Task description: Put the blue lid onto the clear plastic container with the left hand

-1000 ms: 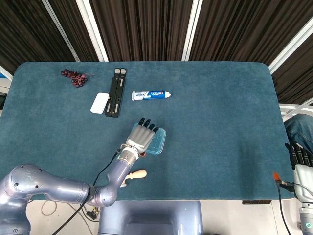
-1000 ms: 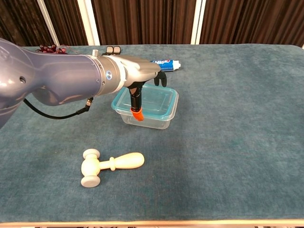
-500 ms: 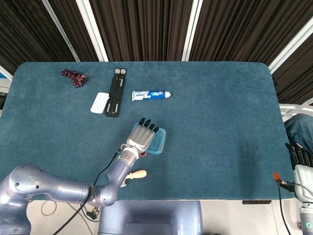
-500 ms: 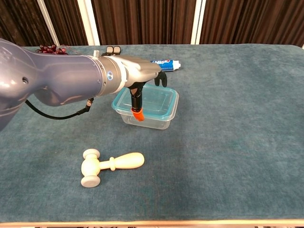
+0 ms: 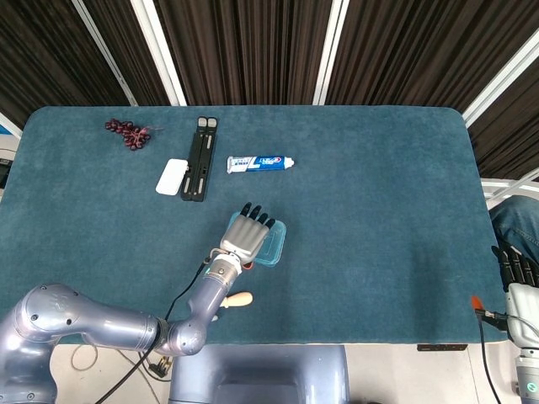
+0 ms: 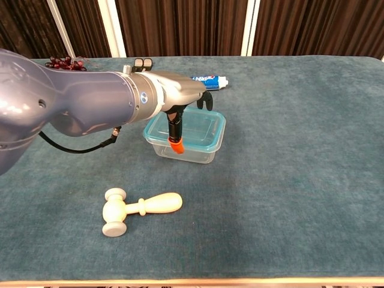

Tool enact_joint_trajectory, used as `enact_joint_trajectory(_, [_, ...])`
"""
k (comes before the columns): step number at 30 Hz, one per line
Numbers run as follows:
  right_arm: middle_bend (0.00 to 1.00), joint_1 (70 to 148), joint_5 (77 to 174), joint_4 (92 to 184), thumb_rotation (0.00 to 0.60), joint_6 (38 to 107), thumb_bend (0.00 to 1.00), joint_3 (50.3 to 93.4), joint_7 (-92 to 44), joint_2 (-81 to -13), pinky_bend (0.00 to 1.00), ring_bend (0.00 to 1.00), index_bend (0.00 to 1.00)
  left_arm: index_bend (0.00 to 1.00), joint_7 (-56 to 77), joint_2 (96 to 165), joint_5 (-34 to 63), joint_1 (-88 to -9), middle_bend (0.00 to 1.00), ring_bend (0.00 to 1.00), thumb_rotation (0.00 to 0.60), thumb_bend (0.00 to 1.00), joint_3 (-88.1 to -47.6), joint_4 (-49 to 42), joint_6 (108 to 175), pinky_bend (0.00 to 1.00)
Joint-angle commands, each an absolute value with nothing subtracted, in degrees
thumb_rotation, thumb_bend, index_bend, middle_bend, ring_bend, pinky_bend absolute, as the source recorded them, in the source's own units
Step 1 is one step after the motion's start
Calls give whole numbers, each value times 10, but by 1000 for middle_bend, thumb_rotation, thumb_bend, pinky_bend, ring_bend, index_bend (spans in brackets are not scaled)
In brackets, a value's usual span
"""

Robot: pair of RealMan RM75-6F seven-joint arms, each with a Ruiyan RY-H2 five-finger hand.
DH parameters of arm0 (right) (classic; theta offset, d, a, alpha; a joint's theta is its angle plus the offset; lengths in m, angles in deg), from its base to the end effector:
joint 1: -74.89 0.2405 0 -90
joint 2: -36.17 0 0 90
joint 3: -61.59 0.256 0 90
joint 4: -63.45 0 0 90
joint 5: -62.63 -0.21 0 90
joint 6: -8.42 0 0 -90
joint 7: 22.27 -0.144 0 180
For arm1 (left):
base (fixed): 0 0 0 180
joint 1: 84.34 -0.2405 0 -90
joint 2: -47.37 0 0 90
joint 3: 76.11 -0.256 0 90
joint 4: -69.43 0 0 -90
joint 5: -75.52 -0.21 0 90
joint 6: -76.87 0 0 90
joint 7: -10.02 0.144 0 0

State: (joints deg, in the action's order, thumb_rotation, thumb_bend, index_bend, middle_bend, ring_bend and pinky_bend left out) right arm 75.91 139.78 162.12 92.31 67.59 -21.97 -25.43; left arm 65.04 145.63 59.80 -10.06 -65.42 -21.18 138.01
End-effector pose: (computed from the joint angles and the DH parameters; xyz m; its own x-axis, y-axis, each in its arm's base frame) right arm -0.3208 -0.1684 0.1748 0.3208 0.0038 0.9471 -0.9302 0.1893 0.3144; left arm -0.0074 0.3426 -0.0801 0.6886 0.3424 0.6392 0.7175 -0.4490 -0.5325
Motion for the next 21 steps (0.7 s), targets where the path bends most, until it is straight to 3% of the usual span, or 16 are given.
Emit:
enact_joint_trajectory(1, [0, 759, 1397, 1621, 600, 923, 346, 676, -220, -254, 0, 0, 0, 150, 652, 1458, 601, -100, 240, 0, 600, 214, -653, -210, 1380, 0])
enact_joint_trajectory(21, [0, 759, 1395, 1622, 600, 922, 347, 676, -220, -255, 0, 0, 0, 137, 663, 1461, 596, -99, 201, 0, 600, 167, -649, -214, 1388, 0])
